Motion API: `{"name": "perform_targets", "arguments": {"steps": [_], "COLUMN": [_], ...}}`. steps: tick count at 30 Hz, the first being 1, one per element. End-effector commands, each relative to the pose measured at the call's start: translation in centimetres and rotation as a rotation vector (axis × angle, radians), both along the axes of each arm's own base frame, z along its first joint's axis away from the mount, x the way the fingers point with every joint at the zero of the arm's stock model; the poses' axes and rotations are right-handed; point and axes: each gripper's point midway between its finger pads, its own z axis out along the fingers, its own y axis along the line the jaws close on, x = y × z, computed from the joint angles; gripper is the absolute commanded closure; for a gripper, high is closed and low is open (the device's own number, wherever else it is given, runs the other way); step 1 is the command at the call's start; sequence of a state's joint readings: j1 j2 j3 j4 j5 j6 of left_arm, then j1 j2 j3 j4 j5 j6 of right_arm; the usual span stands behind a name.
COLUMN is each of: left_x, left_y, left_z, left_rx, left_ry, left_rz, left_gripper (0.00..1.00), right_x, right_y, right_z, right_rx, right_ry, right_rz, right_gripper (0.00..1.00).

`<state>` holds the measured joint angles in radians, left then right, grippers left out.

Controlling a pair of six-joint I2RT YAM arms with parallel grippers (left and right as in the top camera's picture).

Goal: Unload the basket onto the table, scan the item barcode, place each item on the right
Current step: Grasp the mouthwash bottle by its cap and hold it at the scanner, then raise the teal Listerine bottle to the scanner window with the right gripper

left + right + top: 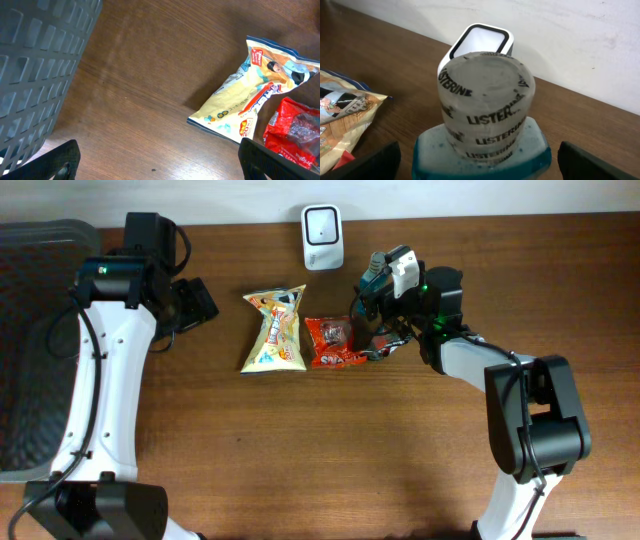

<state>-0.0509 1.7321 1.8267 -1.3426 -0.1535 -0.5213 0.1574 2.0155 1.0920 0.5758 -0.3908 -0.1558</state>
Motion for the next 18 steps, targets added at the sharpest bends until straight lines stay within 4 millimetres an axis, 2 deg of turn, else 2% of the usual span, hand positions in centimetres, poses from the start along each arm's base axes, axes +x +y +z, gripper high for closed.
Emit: {"name": "perform_targets", "arguments": {"steps": [1,2,4,5,7,10,13,16,18], "left_x": [0.0,0.0,0.0,0.0,0.0,0.0,0.0,0.0,0.0], "left_y": [0.1,0.1,0.1,0.1,0.1,0.1,0.1,0.1,0.1], "left_z": [-0.1,-0.1,-0.1,-0.1,-0.1,-0.1,-0.1,-0.1,-0.1], "left_rx": [-0.002,-0.002,-0.002,-0.002,-0.002,-0.003,-0.002,-0.002,-0.002], "left_ry": [0.002,0.002,0.002,0.002,0.002,0.002,0.002,0.002,0.002], "left_rz": [0.011,0.011,0.011,0.011,0.011,0.011,0.011,0.011,0.011], "left_gripper": [0.01,0.01,0.01,0.01,0.01,0.01,0.01,0.01,0.01], "right_x": [-0.1,-0.1,-0.1,-0.1,-0.1,0.2,1.1,1.0,1.4], "right_y": [1.0,1.4,1.5,1.4,1.4,1.5,1.7,2.2,2.2], "right_z": [-0.1,0.0,0.1,0.1,0.2,0.8,2.7,2.9,3.8], "right_rx": [0.014,0.014,0.015,0.014,0.015,0.059,0.156,0.166,0.159], "right_ry": [0.003,-0.004,-0.007,-0.007,-0.011,-0.004,0.012,0.015,-0.009], "right_rz": [0.015,0.022,0.023,0.02,0.019,0.005,-0.024,-0.023,-0.089], "right_gripper": [0.05,0.06,0.17,0.18,0.3,0.3,0.28,0.25,0.28]}}
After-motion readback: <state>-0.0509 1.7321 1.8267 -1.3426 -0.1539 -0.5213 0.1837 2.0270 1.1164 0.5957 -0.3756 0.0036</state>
